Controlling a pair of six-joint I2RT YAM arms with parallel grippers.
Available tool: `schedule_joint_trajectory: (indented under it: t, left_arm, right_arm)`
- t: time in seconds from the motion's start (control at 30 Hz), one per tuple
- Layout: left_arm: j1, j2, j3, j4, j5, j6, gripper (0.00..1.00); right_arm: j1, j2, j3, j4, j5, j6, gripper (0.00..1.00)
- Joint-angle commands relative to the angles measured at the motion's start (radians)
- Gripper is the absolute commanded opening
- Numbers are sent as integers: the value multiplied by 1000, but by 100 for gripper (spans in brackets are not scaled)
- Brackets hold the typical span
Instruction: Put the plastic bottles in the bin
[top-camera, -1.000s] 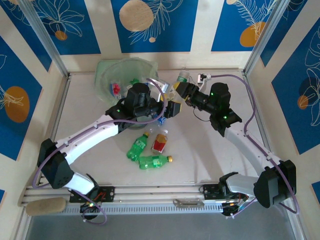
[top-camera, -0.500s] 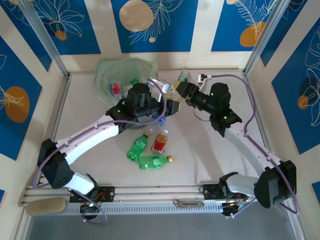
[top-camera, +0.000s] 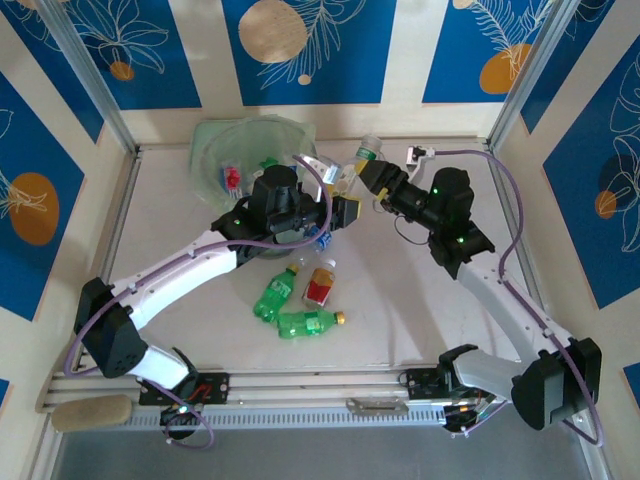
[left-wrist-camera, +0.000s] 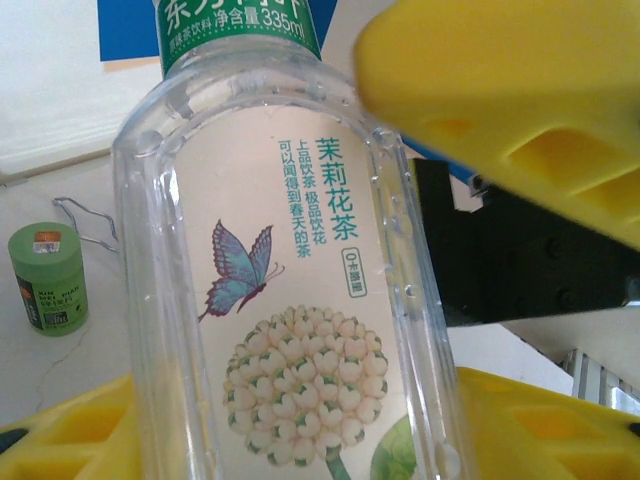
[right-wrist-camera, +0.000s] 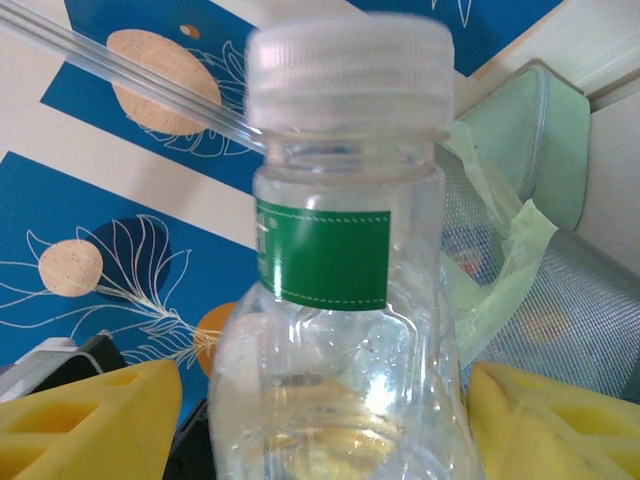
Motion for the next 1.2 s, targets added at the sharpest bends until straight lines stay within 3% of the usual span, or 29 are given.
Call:
schedule_joint_trajectory:
  t: [0.0, 0.27, 0.5, 0.77, 0.97, 1.17]
  left_arm:
    - [4, -24, -10, 15, -16, 17, 59]
    - [33, -58, 13, -16, -41, 35, 59]
    - [107, -133, 72, -84, -88, 109, 59]
    - [264, -211, 60, -160, -191, 154, 59]
    - [399, -229, 20, -218, -209, 115, 59]
    - [449, -215, 1, -268, -178, 81, 59]
  right_arm:
    - [-30, -62, -19, -25, 24, -33, 76]
    - [-83, -152, -44, -106, 104, -91, 80]
    - [-90, -100, -68, -135, 83, -90, 81]
    - [-88, 0, -68, -146, 41, -78, 81]
    - [-81, 39, -54, -154, 27, -76, 81]
    - [-73, 53, -51, -159, 31, -73, 81]
